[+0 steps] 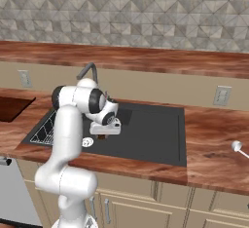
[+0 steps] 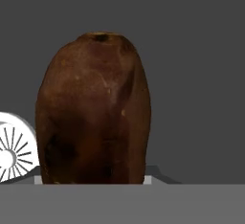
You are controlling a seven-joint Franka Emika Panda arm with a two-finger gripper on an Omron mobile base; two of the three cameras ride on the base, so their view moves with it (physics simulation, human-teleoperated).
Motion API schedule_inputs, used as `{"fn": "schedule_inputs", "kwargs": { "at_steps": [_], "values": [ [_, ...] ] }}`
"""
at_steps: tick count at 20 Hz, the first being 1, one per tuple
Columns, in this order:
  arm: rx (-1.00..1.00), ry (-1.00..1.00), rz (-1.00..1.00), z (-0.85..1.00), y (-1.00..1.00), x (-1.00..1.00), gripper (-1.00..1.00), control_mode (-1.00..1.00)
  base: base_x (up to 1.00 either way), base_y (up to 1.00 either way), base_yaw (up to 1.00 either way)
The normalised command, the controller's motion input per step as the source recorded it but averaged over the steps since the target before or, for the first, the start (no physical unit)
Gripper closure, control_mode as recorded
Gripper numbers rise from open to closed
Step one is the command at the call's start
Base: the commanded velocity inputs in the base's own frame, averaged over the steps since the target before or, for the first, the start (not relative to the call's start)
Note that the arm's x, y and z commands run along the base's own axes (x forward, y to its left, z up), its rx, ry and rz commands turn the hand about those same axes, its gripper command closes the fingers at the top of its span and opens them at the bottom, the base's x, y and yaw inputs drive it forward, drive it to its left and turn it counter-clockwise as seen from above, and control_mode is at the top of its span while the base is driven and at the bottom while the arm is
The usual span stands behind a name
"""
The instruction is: Pick up all produce items and place them in the sink. Turn on the sink faucet to wash them. Then turn the sink off and put them in the tray.
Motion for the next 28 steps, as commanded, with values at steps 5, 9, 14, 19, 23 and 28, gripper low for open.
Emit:
{"fn": "schedule_inputs", "kwargs": {
  "at_steps": [5, 9, 14, 19, 23, 28],
  "values": [
    [0.0, 0.02, -0.01, -0.01, 0.03, -0.01, -1.0, -1.0, 0.0, 0.0, 0.0],
    [-0.02, 0.04, -0.06, 0.5, 0.01, -0.12, -1.0, -1.0, 0.0, 0.0, 0.0],
    [-0.01, 0.01, -0.1, 0.73, 0.0, -0.06, -1.0, -1.0, 0.0, 0.0, 0.0],
    [0.0, 0.03, -0.11, 0.8, -0.06, -0.25, -1.0, -1.0, 0.0, 0.0, 0.0],
    [0.08, 0.08, -0.25, 0.98, -0.43, -0.22, -1.0, -1.0, 0.0, 0.0, 0.0],
    [0.11, 0.12, -0.31, 1.0, -0.17, -0.05, -1.0, -1.0, 0.0, 0.0, 0.0]
  ]
}}
